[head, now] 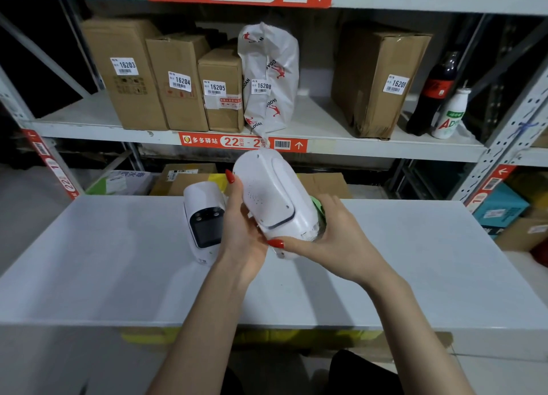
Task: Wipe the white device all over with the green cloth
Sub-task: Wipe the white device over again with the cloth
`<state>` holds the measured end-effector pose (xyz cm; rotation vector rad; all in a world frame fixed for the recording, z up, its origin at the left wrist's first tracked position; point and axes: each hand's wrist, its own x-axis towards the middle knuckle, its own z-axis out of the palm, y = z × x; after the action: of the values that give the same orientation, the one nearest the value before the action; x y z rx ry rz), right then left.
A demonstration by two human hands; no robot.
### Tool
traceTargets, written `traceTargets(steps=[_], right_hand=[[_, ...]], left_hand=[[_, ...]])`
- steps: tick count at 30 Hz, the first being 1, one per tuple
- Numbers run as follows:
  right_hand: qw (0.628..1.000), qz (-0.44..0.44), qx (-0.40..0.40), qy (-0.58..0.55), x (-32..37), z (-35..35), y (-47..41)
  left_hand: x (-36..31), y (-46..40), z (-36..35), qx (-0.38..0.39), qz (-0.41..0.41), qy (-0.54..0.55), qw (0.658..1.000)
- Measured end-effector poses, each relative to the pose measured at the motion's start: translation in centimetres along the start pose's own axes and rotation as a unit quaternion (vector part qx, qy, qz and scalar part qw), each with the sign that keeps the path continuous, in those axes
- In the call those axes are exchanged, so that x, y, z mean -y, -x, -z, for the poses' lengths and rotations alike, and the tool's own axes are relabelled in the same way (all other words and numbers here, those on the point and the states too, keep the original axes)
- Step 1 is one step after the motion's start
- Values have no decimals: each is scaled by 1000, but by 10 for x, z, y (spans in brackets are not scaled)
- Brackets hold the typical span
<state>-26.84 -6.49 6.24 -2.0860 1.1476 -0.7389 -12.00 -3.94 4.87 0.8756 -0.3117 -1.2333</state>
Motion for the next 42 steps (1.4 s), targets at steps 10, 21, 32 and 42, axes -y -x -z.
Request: traceTargets(steps=[10, 21, 32, 42], right_hand=[[968, -118, 128, -181, 7, 4, 0], [899, -187, 176, -355, 16, -5, -4], [989, -125, -62, -40, 7, -21, -4], [973, 22, -122, 194, 2, -27, -3]], left_hand=[[2, -6, 6, 0, 115, 109, 987], [2, -5, 4, -9, 129, 93, 987], [1, -6, -4, 22, 55, -59, 997], [3, -6, -2, 77, 23, -110, 991]])
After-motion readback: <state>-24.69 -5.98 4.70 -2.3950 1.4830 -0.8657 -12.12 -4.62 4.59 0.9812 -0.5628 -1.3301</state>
